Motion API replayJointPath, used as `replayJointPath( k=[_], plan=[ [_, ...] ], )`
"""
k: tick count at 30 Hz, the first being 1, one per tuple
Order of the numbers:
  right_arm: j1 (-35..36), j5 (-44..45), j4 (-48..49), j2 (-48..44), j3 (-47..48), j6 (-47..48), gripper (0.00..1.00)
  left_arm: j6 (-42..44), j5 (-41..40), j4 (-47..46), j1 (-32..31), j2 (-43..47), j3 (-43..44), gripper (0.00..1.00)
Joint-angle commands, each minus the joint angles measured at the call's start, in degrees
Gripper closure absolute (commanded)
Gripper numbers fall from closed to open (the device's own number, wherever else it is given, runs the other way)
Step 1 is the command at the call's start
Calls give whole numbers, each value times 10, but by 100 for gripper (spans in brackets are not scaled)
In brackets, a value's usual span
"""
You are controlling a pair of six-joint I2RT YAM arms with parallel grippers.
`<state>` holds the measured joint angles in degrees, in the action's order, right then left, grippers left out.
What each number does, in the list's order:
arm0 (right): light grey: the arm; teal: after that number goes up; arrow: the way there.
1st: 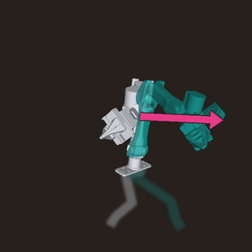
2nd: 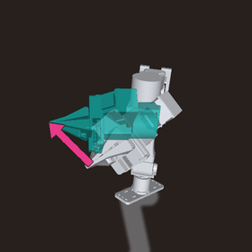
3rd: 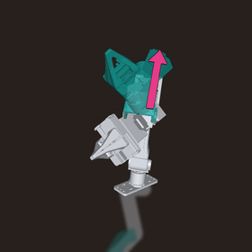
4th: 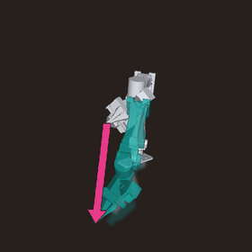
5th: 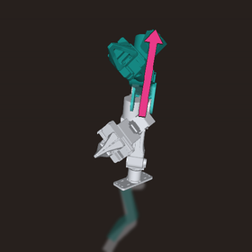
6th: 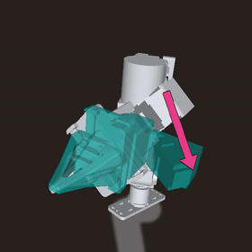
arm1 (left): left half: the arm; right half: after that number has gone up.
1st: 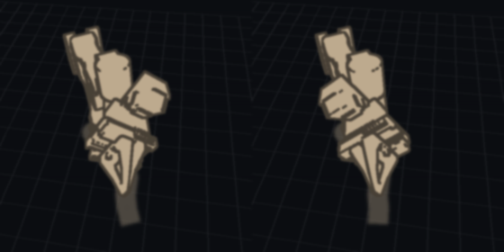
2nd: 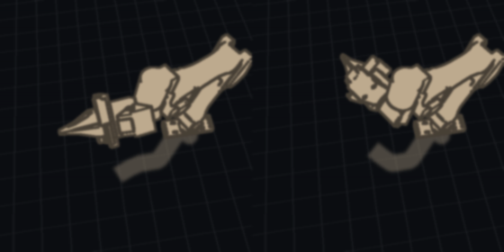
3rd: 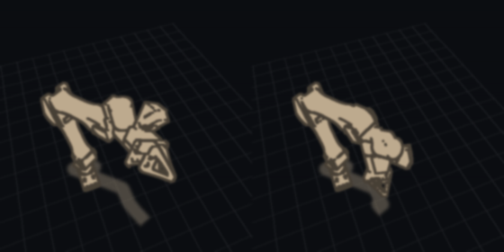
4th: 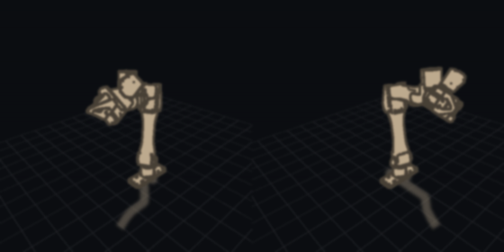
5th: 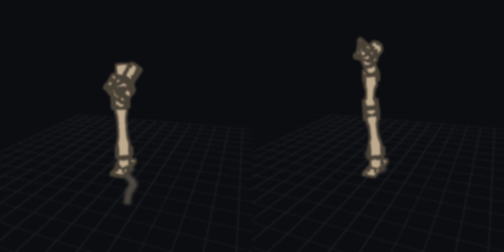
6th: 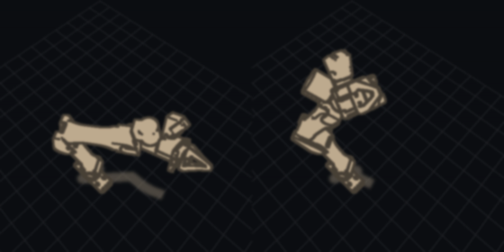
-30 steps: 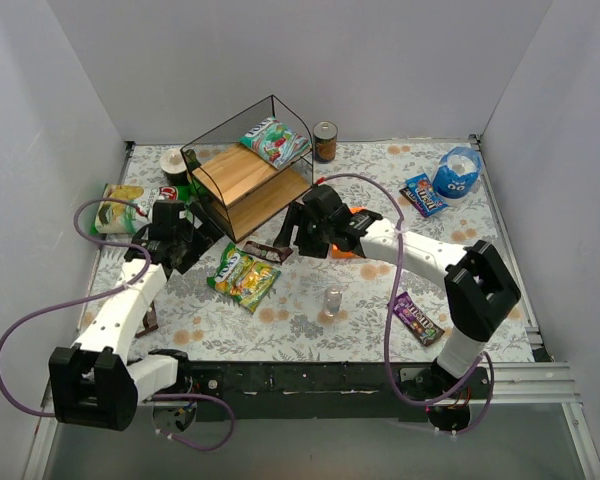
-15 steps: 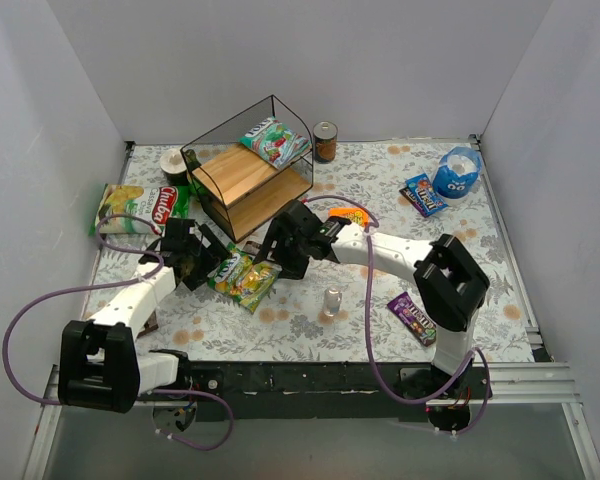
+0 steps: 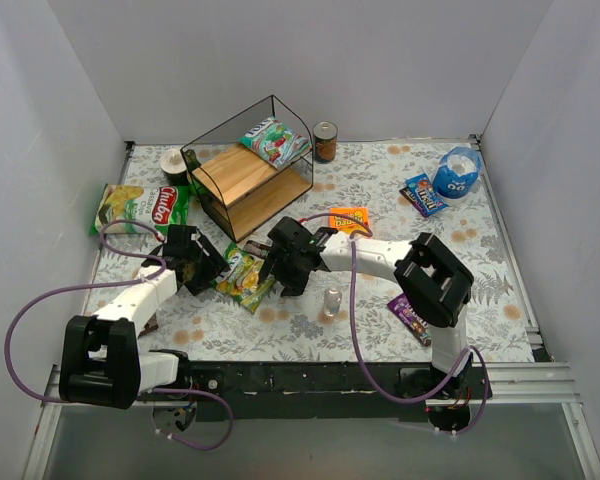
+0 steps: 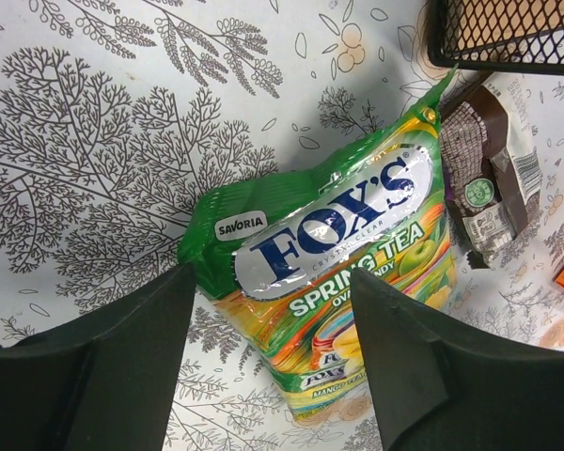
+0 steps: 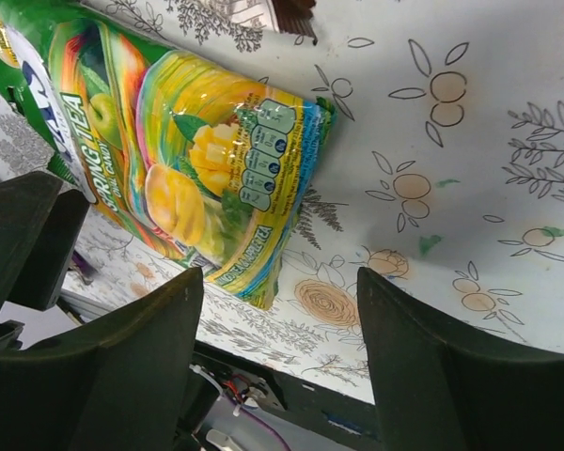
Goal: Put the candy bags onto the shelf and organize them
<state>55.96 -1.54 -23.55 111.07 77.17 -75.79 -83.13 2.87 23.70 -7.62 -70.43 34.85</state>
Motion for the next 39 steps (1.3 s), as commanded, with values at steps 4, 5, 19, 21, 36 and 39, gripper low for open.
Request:
replayJointPath(
  k=[4,5,19,21,36,39],
  plan=[
    [10,0,24,28,18,-19,33,20,16,-4,-1,-2,-3,41],
    [11,1,25,31,19,-20,35,20,18,-3,-1,-3,-2,42],
    [16,60,22,30,1,-44,51,-7,70,22,-1,9,-21,53],
    [16,61,24,29,-3,-43,55,-10,75,21,-1,14,-25,53],
    [11,51,32,2,5,22,99,3,34,53,-1,56,20,43],
    [7,41,11,-22,25,49,99,14,-6,79,-1,66,54,40]
  ],
)
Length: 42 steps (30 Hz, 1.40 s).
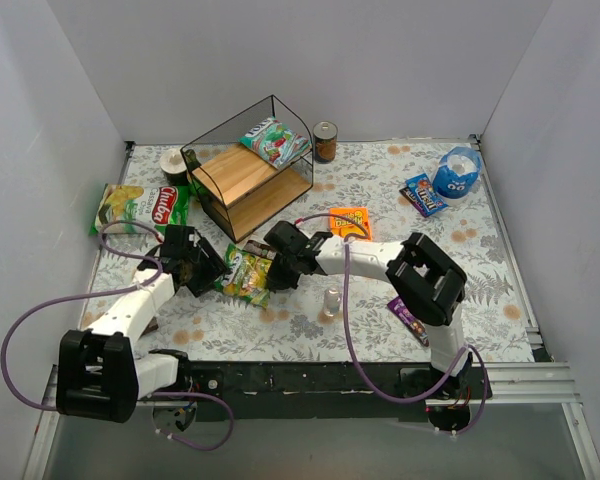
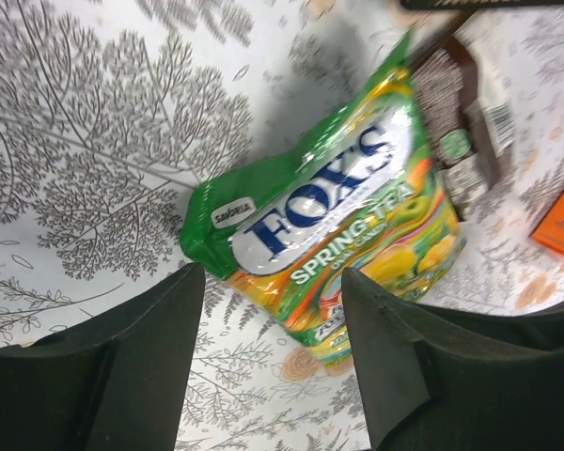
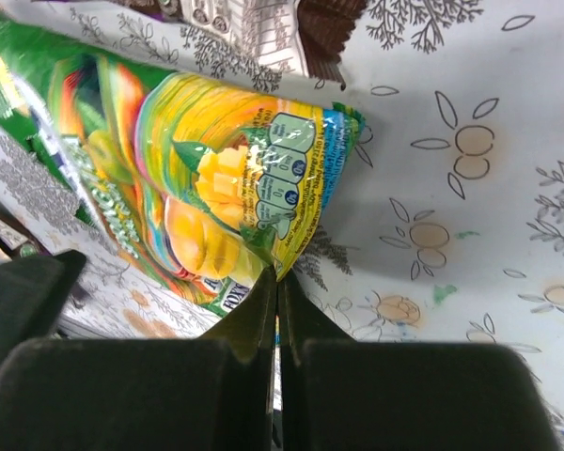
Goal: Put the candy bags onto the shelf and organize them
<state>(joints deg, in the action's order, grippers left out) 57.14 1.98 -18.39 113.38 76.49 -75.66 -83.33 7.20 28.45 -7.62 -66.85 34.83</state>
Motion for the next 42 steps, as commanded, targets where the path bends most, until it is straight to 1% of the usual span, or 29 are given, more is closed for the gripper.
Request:
replayJointPath(
  k=[1,4,5,7,9,11,12,19,25,30,33,36,38,39,40,42],
  plan=[
    [-9,-11,-44,-54,31,47,99,17,-85,42,-1,33,66,37],
    [-12,-15,-22,-87,22,53,99,19,-131,67,-1,46,96,32],
    [-12,-15,-3,-96,19,57,99,19,-140,71,0,50,101,31],
    [-13,-15,4,-114,23,72,99,19,-155,81,-1,61,110,28],
    [-12,-15,-8,-129,30,79,99,19,-171,88,-1,69,116,27],
    [-12,5,-44,-137,53,82,99,16,-186,93,-1,73,117,27],
    [-12,11,-47,-148,58,87,99,12,-191,96,-1,78,113,27],
    [-14,50,-42,-194,85,110,99,5,-203,79,-1,95,94,25],
    [-19,115,-53,-216,163,148,99,5,-210,75,-1,97,85,23],
    [-35,166,-46,-207,254,196,99,6,-207,73,-1,96,76,22],
    [-47,189,-20,-200,279,223,99,5,-204,74,0,99,72,22],
    [-64,182,25,-188,286,237,99,5,-203,74,-1,100,69,22],
    [-77,153,50,-168,302,237,99,6,-203,73,-1,102,67,21],
    [-87,143,54,-157,312,239,99,9,-202,72,-1,101,68,21],
    [-92,130,48,-146,348,240,99,11,-201,71,-1,100,69,21],
    [-100,119,34,-106,387,236,99,12,-200,71,-1,96,71,21]
  ],
)
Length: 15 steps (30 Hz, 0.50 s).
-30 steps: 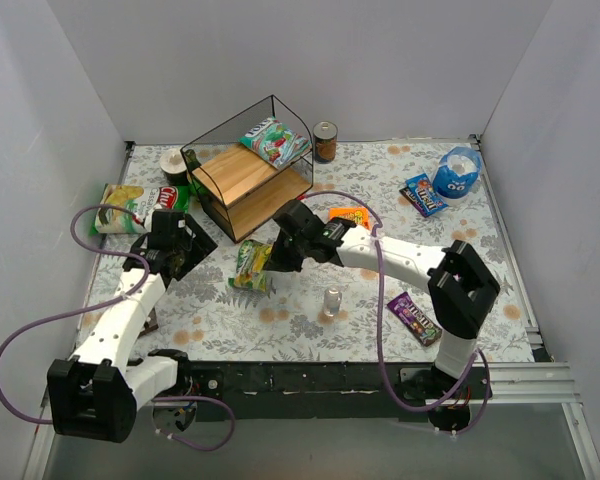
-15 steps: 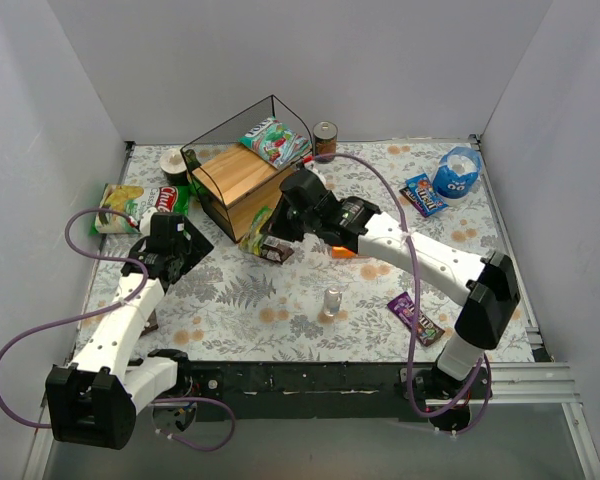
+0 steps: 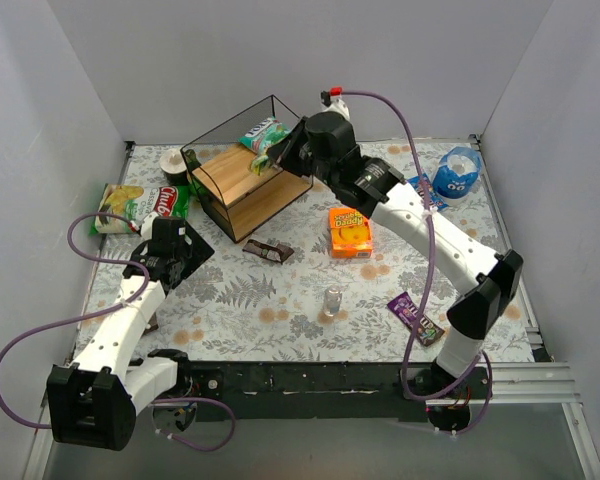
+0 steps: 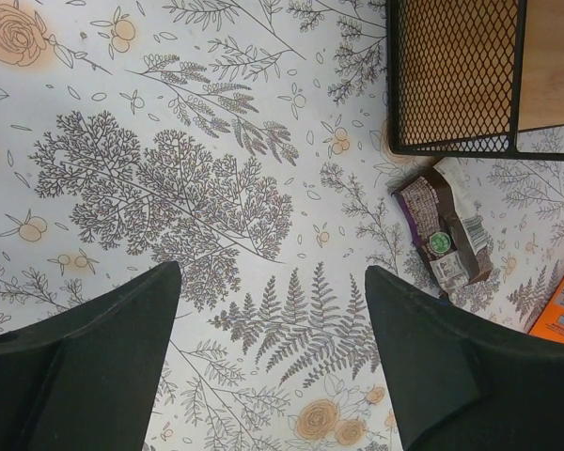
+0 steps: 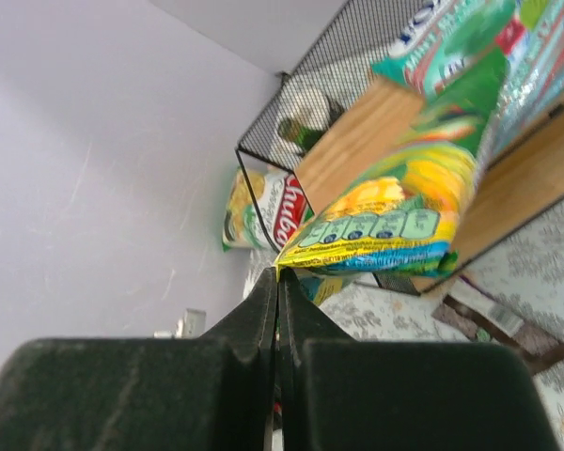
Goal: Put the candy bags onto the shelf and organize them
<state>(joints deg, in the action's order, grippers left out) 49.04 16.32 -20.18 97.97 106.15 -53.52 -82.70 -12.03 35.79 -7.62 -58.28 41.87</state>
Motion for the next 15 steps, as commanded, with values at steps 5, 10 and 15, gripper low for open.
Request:
replayJointPath(
  k=[5,10,15],
  plan=[
    [-25,-84,57,132,168,-2,99,3,-10,0,-1,0,9,20],
    [-28,-146,102,172,151,-28,99,4,-9,2,-1,-3,14,19],
    [-34,-203,143,184,101,-55,99,6,-13,5,-1,-3,15,19]
  ],
)
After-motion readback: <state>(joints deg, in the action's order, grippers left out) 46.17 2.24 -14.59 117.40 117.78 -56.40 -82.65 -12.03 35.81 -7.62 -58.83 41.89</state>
